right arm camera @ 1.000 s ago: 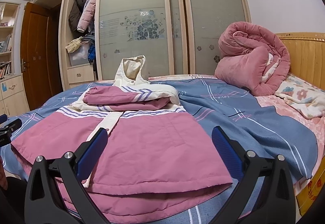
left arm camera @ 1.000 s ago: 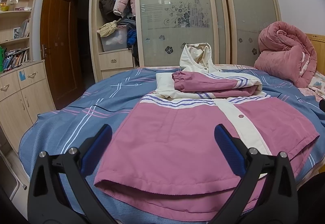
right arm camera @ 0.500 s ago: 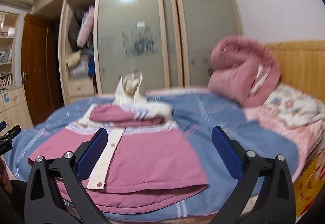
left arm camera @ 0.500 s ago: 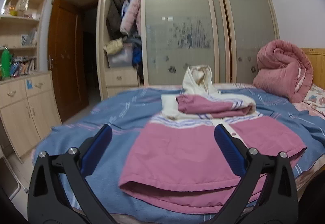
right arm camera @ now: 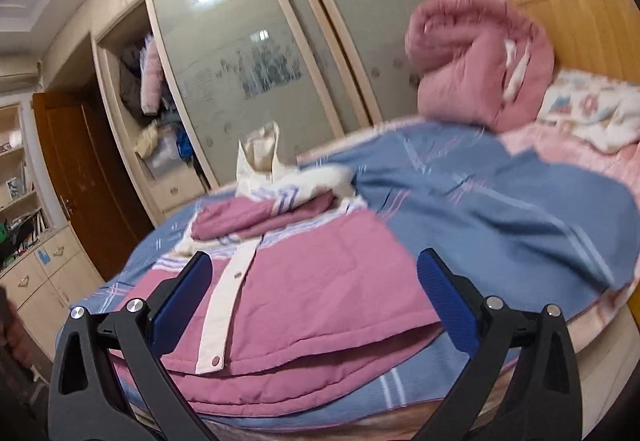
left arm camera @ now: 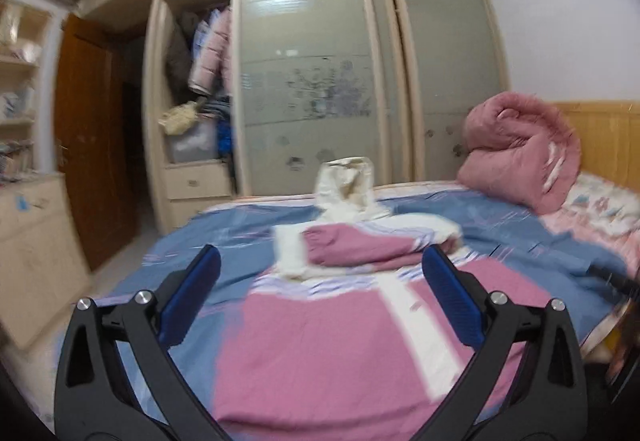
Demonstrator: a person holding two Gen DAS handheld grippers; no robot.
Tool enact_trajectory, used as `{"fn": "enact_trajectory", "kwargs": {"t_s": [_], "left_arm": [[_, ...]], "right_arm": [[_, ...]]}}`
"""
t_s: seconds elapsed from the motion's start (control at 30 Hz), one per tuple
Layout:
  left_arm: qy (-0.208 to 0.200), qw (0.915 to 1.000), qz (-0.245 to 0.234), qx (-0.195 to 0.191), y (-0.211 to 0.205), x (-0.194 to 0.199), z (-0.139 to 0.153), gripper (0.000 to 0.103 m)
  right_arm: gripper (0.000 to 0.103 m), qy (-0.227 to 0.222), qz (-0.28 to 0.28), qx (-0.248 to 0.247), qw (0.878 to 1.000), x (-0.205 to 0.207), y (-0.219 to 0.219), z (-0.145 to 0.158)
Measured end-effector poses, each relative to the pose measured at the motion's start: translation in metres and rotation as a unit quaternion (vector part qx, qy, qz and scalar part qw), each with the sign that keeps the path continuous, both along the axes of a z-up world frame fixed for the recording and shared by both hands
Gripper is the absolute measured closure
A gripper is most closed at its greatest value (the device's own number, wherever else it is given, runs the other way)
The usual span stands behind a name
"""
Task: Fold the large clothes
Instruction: 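Move the right gripper toward the white hood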
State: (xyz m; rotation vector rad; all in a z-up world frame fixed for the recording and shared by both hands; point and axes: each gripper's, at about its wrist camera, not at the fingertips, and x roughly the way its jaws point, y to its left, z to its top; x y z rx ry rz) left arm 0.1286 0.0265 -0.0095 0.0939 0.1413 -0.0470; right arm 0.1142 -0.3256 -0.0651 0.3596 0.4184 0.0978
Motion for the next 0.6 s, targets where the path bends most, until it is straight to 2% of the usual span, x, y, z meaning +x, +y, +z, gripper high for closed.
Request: {"fn": "enact_trajectory", "kwargs": {"t_s": [0.07,0.1,0.2,0.27,0.37,0.43,0.5,0.53,0.6], "left_arm": [[0.013,0.9996,-0.019,-0.014,-0.002,0.043,0.000,0.002],[0.023,0.9996,-0.014,-0.011,-0.004,0.076,0.000,0.002],[0.025,0.9992,0.020,0.023,-0.007,0.139,-0.012,0.002],[0.036,0.9989,0.028,0.010,0.002,0.161,-0.028,0.002],[0.027,0.9985,0.032,-0.034,0.026,0.171,-0.066,0.002],[0.057,0.9962,0.051,-0.041,0.027,0.184,-0.071,0.002],[0.028,0.9986,0.028,-0.036,0.024,0.178,-0.064,0.002],[-0.010,0.9993,0.032,-0.019,0.021,0.172,-0.059,0.002],[-0.033,0.9986,0.042,0.004,0.019,0.170,-0.055,0.002]], "right_arm": [[0.001,0.026,0.008,0.000,1.000,0.022,0.011,-0.002],[0.001,0.030,0.012,0.002,0.999,0.031,0.017,-0.001],[0.001,0.038,0.041,-0.007,0.998,0.075,0.042,0.017],[0.001,0.039,0.066,-0.025,0.997,0.108,0.062,0.034],[0.001,0.026,0.098,-0.060,0.993,0.162,0.096,0.058],[0.001,0.022,0.117,-0.088,0.989,0.203,0.117,0.067],[0.001,0.021,0.124,-0.120,0.985,0.253,0.140,0.073],[0.001,0.027,0.125,-0.136,0.982,0.287,0.154,0.074],[0.001,0.050,0.121,-0.162,0.978,0.343,0.171,0.071]]}}
